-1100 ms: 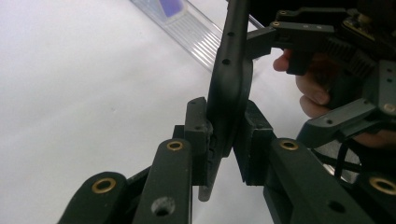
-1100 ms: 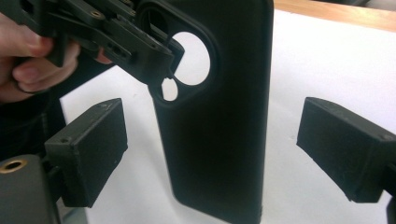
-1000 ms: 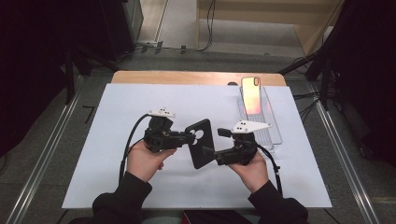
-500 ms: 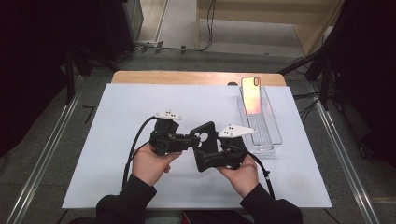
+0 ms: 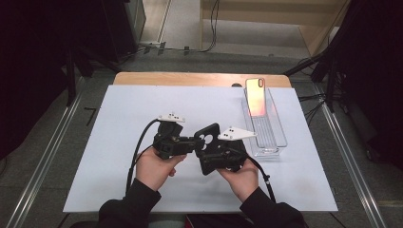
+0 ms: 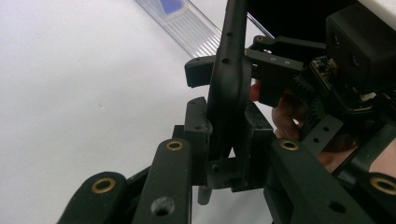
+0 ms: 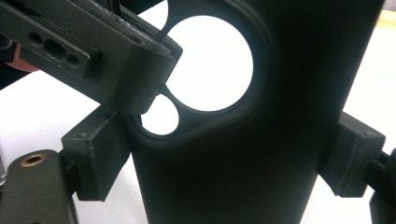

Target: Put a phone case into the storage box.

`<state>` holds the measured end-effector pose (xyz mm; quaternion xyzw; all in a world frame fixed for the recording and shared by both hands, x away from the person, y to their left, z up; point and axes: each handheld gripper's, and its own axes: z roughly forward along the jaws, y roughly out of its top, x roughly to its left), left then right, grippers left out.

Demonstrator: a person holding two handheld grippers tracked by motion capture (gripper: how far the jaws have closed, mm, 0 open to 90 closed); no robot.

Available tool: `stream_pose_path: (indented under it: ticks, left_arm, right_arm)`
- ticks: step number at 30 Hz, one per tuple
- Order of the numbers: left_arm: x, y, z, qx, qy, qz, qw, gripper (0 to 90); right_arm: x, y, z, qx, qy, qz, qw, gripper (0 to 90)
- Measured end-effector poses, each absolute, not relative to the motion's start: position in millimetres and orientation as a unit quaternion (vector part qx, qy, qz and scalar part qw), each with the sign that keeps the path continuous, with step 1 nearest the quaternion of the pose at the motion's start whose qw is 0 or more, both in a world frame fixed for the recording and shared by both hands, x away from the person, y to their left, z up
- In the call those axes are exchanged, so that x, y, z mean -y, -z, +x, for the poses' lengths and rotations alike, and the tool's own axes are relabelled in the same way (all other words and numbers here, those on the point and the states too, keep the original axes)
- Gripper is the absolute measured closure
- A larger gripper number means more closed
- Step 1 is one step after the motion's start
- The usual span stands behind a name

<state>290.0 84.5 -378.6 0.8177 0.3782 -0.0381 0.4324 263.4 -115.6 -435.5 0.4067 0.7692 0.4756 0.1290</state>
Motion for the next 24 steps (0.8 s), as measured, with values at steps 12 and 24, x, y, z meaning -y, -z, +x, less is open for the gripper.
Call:
stream_pose_path:
  ticks: [12, 24]
  left_arm:
    - [-89, 368, 290, -0.369, 0.054, 0.821, 0.432, 45.2]
    - [-103, 380, 296, -0.29, 0.08, 0.85, 0.433, 33.8]
  right_arm:
    - [126, 437, 270, -0.766, -0.477, 0.419, 0.103, 13.8]
    - [142, 439, 278, -0.775, -0.47, 0.413, 0.093, 13.7]
